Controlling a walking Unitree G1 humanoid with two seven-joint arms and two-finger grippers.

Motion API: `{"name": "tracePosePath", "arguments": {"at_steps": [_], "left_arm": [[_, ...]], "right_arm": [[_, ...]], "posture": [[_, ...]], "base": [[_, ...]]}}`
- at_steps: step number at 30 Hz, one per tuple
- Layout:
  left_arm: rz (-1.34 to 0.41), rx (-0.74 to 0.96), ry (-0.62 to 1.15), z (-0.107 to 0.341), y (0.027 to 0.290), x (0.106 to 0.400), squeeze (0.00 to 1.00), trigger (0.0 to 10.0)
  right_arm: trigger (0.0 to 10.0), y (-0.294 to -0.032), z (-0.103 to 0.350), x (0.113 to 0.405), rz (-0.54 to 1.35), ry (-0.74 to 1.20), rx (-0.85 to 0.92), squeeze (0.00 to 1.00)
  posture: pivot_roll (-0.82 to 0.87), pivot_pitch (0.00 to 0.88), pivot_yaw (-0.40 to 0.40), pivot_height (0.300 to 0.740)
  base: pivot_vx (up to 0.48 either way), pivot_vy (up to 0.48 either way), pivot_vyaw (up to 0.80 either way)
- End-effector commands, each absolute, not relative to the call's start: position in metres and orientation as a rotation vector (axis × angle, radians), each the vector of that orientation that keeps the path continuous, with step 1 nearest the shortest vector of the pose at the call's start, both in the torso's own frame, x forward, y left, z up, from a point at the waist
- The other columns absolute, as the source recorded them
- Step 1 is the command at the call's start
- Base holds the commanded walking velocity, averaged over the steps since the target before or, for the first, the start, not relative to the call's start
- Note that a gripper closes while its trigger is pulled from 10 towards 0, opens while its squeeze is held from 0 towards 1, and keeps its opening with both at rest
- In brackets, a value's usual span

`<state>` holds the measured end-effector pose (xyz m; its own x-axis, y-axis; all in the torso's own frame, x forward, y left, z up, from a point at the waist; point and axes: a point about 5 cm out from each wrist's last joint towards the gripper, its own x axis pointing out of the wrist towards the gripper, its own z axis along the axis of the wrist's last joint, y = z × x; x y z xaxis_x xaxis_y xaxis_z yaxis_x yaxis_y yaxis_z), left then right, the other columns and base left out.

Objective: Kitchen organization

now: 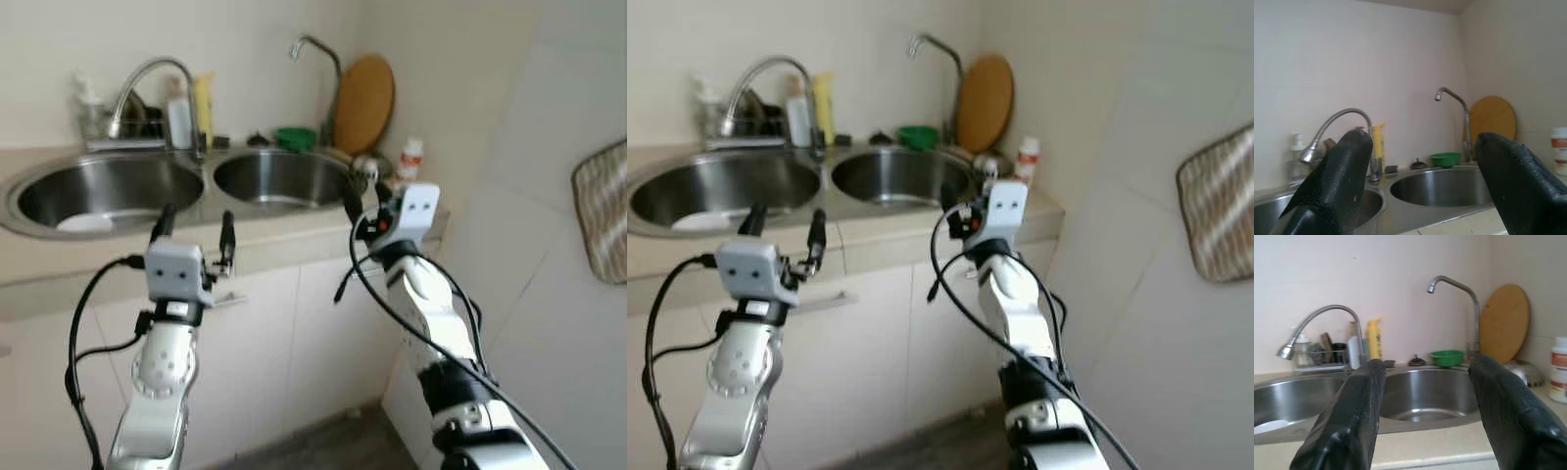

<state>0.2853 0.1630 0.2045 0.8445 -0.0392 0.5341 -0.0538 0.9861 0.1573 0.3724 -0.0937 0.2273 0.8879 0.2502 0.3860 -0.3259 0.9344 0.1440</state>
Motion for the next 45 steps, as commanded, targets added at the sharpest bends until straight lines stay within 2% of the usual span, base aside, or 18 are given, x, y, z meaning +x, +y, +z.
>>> {"name": "tracePosePath", "arguments": {"at_steps": [1, 14, 23, 39, 45], "left_arm": [[-0.011, 0.165, -0.592, 0.21, 0.158, 0.285, 0.0, 10.0], [-0.035, 0.2, -0.587, 0.207, 0.153, 0.286, 0.0, 10.0], [-0.042, 0.21, -0.572, 0.204, 0.153, 0.287, 0.0, 10.0], [-0.054, 0.155, -0.517, 0.196, 0.152, 0.288, 0.0, 10.0], [-0.065, 0.16, -0.522, 0.196, 0.15, 0.288, 0.0, 10.0]], "right_arm": [[10.0, -0.104, 0.229, 0.372, 0.275, -0.384, 0.2, 0.0], [10.0, -0.105, 0.228, 0.37, 0.248, -0.396, 0.184, 0.0], [10.0, -0.106, 0.226, 0.368, 0.234, -0.404, 0.146, 0.0], [10.0, -0.109, 0.216, 0.366, 0.198, -0.376, 0.114, 0.0], [10.0, -0.109, 0.216, 0.365, 0.191, -0.376, 0.112, 0.0]], "posture": [[0.07, 0.0, -0.081, 0.736], [0.06, 0.0, -0.077, 0.736], [0.06, 0.0, -0.072, 0.736], [0.05, 0.0, -0.067, 0.736], [0.05, 0.0, -0.067, 0.736]], "base": [[0.0, 0.0, -0.8], [0.0, 0.0, -0.8], [0.0, -0.393, -0.8], [0.0, 0.0, -0.8], [0.0, 0.48, -0.8]]}}
